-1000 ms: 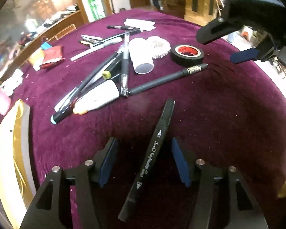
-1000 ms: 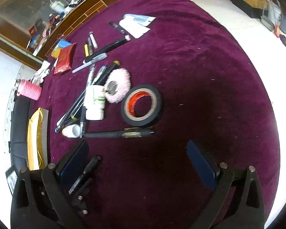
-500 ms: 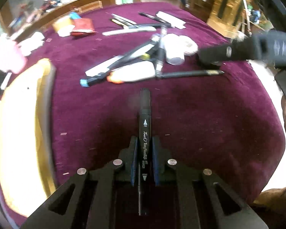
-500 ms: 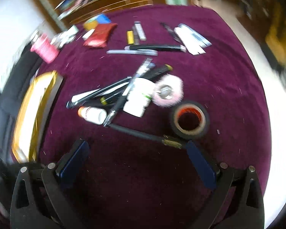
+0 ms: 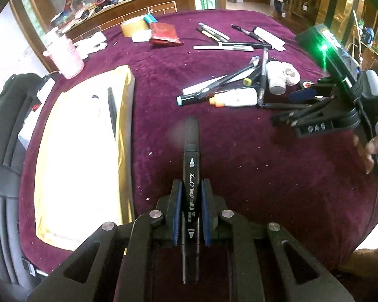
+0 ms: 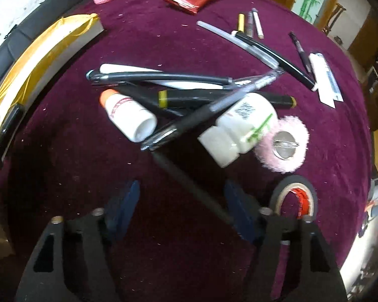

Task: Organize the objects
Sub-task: 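Grasp a black pen from the pile with the right tool, then carry the marker and pen into the white tray and open both tools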

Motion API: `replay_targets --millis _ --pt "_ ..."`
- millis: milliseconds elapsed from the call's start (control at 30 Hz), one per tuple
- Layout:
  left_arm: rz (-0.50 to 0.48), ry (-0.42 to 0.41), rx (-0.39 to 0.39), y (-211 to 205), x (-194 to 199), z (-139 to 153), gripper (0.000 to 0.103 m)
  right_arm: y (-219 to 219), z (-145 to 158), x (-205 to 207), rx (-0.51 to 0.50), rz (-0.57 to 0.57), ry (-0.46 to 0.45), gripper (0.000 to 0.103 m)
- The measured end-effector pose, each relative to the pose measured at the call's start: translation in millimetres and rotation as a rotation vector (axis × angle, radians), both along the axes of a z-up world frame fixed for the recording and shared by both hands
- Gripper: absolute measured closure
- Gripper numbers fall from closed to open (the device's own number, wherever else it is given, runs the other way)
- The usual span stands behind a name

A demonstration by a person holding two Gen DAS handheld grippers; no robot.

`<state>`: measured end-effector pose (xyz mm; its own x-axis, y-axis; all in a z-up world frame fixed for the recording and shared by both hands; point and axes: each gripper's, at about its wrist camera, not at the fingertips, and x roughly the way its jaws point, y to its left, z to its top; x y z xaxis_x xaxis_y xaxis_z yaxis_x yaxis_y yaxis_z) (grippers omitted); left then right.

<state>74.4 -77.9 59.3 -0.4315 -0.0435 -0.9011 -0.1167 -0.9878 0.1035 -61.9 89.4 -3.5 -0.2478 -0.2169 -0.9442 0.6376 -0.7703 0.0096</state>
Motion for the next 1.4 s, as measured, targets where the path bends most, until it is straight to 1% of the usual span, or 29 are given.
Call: replay_targets --millis 33,67,100,200,267,433,567,733,767,800,900,1067,1133,1233,1300,1367,1400 --pt "0.007 -0.002 0.007 -2 -1 0 0.092 2 3 -2 0.003 -0.018 -0.006 0.055" --pt "0.01 -0.002 0.012 -4 0 0 0.092 4 5 -3 0.004 -0.031 -0.009 0.073" --pt "0.011 0.0 0.012 -5 0 1 0.092 6 7 -4 0.003 -0.041 -0.02 0.081" --pt "0.01 0.009 0.022 -7 -3 2 0.092 13 11 1 -0.002 -0.084 -0.033 0.093" --pt "0.005 0.011 0.028 -8 -5 3 0.092 18 12 5 -0.024 -0.123 -0.045 0.096" --pt "-0.018 0.018 0.047 -11 -10 6 0.092 44 25 22 -0.145 -0.242 -0.084 0.096" --pt "-0.042 0.027 0.067 -17 -14 8 0.092 55 38 32 -0.219 -0.316 -0.093 0.096" --pt "-0.039 0.046 0.104 -41 -18 17 0.092 44 65 42 -0.324 -0.35 -0.086 0.096" --pt "-0.031 0.052 0.119 -51 -19 19 0.092 38 74 46 -0.343 -0.346 -0.077 0.096" --pt "-0.02 0.057 0.13 -59 -20 21 0.092 28 75 43 -0.35 -0.343 -0.071 0.096" --pt "0.027 0.076 0.14 -93 -26 26 0.092 5 94 49 -0.393 -0.321 -0.05 0.096" --pt "0.098 0.076 0.158 -150 -35 23 0.092 -40 113 51 -0.43 -0.274 -0.028 0.096" --pt "0.117 0.077 0.147 -171 -41 22 0.092 -59 118 50 -0.464 -0.257 -0.05 0.096" --pt "0.138 0.069 0.154 -196 -53 15 0.092 -93 122 43 -0.51 -0.221 -0.097 0.096" --pt "0.147 0.062 0.161 -208 -64 9 0.092 -118 119 37 -0.529 -0.199 -0.139 0.095" --pt "0.151 0.048 0.182 -217 -75 0 0.092 -148 111 29 -0.524 -0.184 -0.173 0.095" --pt "0.15 0.04 0.193 -220 -81 -4 0.092 -156 107 27 -0.521 -0.181 -0.186 0.095"
